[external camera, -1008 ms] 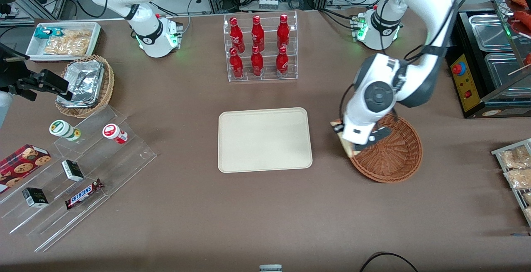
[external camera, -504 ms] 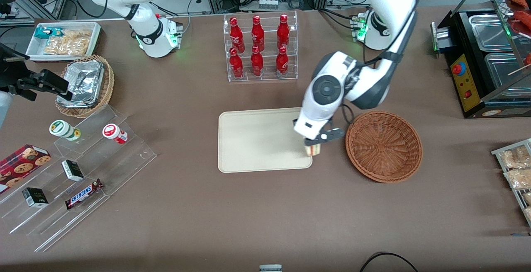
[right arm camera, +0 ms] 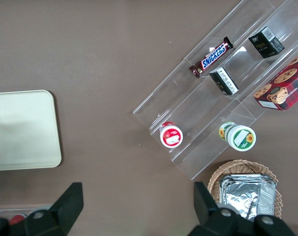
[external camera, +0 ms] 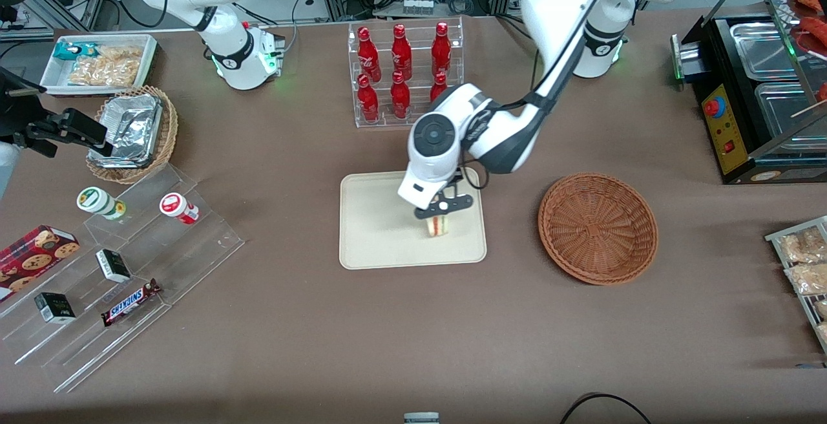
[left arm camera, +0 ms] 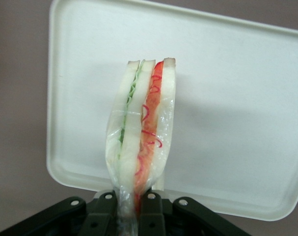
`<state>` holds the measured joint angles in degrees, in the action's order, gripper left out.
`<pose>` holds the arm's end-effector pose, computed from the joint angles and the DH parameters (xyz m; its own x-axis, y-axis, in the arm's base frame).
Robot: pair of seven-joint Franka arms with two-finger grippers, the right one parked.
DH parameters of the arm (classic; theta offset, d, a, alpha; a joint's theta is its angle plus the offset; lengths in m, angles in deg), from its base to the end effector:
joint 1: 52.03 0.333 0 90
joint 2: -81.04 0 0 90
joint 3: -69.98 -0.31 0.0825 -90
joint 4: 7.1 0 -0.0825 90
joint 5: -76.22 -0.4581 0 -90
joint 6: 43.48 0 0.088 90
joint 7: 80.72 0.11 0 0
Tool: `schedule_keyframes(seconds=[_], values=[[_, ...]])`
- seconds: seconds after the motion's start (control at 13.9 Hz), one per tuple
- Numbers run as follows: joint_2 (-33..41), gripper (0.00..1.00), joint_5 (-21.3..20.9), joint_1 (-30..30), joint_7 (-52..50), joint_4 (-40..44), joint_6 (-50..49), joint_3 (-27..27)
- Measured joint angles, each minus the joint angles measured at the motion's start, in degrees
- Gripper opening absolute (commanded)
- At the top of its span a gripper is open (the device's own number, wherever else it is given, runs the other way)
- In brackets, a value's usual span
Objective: Place sandwich from basket to tray
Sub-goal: 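Lower the sandwich onto the tray and open the left gripper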
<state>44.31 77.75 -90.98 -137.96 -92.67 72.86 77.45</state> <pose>0.5312 -0.5426 0.2420 0.9652 0.2217 -0.1387 0.2197 -0.9751 -0.0303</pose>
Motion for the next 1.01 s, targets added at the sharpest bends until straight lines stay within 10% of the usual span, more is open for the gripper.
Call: schedule_keyframes(seconds=[0.79, 0.86, 0.94, 1.01], values=[[-7.0, 0.12, -0.3, -2.7, -1.3, 5.0, 3.1, -0.5], [-7.2, 0.31, -0.4, -2.7, -1.3, 5.3, 3.3, -0.6], [-7.4, 0.94, -0.4, -2.7, -1.3, 5.5, 3.5, -0.7], [-7.5, 1.00, -0.4, -2.7, -1.3, 5.6, 4.3, -0.7]])
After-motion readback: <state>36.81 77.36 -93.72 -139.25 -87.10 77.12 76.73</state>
